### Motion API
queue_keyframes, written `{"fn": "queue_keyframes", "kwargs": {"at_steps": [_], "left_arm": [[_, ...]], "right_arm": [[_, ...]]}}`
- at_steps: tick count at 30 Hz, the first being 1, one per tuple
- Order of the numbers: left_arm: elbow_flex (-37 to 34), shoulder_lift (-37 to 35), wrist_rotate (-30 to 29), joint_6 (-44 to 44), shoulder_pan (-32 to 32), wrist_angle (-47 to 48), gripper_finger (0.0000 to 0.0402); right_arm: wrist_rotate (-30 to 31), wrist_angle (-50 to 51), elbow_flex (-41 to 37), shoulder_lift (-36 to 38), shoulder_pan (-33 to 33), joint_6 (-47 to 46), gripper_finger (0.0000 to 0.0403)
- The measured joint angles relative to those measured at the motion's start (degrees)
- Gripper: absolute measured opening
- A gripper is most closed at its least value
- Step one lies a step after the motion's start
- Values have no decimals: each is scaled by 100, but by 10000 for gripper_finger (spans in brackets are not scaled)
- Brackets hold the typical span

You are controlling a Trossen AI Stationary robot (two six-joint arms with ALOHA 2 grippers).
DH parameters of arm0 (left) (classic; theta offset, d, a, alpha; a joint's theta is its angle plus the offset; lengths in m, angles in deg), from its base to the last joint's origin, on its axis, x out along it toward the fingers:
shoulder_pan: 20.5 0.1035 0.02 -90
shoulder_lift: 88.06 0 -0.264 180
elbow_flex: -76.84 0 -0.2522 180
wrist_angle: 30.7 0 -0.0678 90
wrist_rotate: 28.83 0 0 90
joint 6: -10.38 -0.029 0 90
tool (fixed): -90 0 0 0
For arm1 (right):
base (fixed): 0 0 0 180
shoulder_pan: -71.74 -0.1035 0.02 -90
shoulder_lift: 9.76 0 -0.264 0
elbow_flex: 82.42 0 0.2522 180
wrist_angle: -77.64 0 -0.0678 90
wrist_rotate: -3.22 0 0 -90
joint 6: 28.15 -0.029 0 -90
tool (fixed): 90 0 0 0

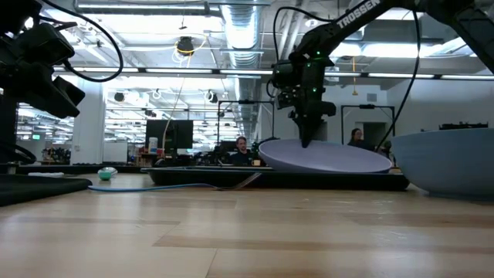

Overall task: Set up tray
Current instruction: Put the violet plate on the black serving tray, then put the blue bowl on the violet plate

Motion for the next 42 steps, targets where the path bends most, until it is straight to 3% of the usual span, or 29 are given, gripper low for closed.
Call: {"fn": "queue_keyframes", "kwargs": {"at_steps": [13, 19, 23, 28, 31, 35, 38, 42], "left_arm": [[2, 0, 0, 0, 1, 0, 0], [2, 0, 0, 0, 0, -1, 0], [2, 0, 0, 0, 1, -1, 0], [1, 0, 0, 0, 0, 0, 0], [2, 0, 0, 0, 0, -1, 0], [0, 0, 0, 0, 2, 0, 0], [2, 0, 0, -1, 0, -1, 0], [2, 0, 1, 0, 0, 0, 0]], "right_arm": [[19, -6, 0, 0, -14, -2, 29], [566, -68, 32, 11, -173, -6, 27], [846, 77, 346, 22, -344, -179, 27], [857, 1048, 1040, 26, -575, -598, 27], [483, 1852, 1429, 26, -662, -1056, 27], [-526, 2844, 1624, 39, -673, -1757, 27], [-1048, 2913, 1428, 182, -624, -2213, 27], [-1164, 2945, 816, 678, -611, -2328, 27]]}}
